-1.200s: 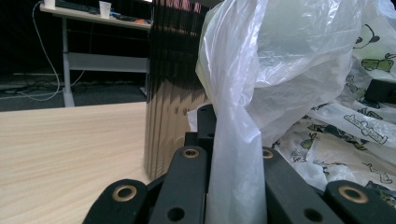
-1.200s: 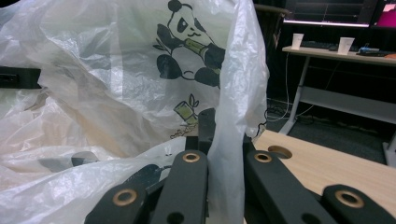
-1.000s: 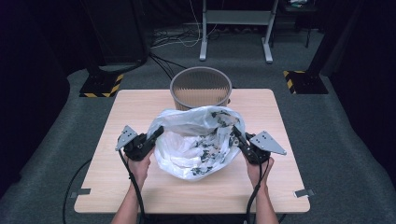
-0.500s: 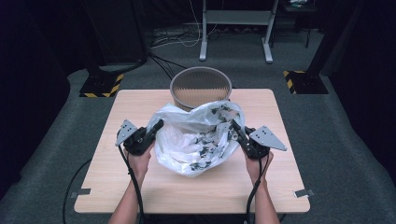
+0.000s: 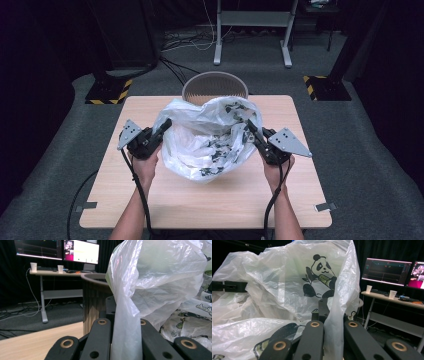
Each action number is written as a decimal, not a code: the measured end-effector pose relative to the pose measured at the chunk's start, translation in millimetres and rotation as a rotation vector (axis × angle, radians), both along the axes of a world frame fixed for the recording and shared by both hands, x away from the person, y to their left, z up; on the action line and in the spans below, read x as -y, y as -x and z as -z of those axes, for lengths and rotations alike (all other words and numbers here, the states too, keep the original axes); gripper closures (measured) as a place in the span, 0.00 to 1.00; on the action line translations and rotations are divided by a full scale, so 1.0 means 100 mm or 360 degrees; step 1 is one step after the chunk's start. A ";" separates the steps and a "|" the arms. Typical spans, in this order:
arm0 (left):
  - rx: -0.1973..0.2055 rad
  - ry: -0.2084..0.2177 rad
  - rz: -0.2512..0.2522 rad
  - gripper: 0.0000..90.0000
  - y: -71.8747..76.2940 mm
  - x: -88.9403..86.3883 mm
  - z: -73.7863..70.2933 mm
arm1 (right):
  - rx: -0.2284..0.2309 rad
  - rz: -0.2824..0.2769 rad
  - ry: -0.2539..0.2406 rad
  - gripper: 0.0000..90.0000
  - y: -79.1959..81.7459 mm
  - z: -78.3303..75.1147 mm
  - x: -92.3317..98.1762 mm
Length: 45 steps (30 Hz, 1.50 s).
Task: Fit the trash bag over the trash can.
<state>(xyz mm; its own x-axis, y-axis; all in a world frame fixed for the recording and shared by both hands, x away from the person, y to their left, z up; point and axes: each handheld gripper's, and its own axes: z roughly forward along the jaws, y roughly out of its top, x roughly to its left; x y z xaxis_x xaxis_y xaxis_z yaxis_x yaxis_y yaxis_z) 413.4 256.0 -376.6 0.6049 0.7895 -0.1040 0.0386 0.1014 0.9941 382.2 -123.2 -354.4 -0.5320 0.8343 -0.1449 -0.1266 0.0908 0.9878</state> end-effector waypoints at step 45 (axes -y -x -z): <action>0.0148 0.0045 0.0088 0.99 -0.31 -0.03 -0.94 | 0.0065 -0.0221 -0.0193 1.00 -0.34 -0.97 0.06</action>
<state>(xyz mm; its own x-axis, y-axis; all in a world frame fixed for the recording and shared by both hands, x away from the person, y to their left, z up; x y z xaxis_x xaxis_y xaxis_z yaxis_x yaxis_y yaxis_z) 444.9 259.0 -282.5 0.6554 0.7523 -0.0670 -0.0473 0.1295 0.9905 416.2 -129.1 -257.3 -0.6391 0.7658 -0.0716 -0.1700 -0.0499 0.9842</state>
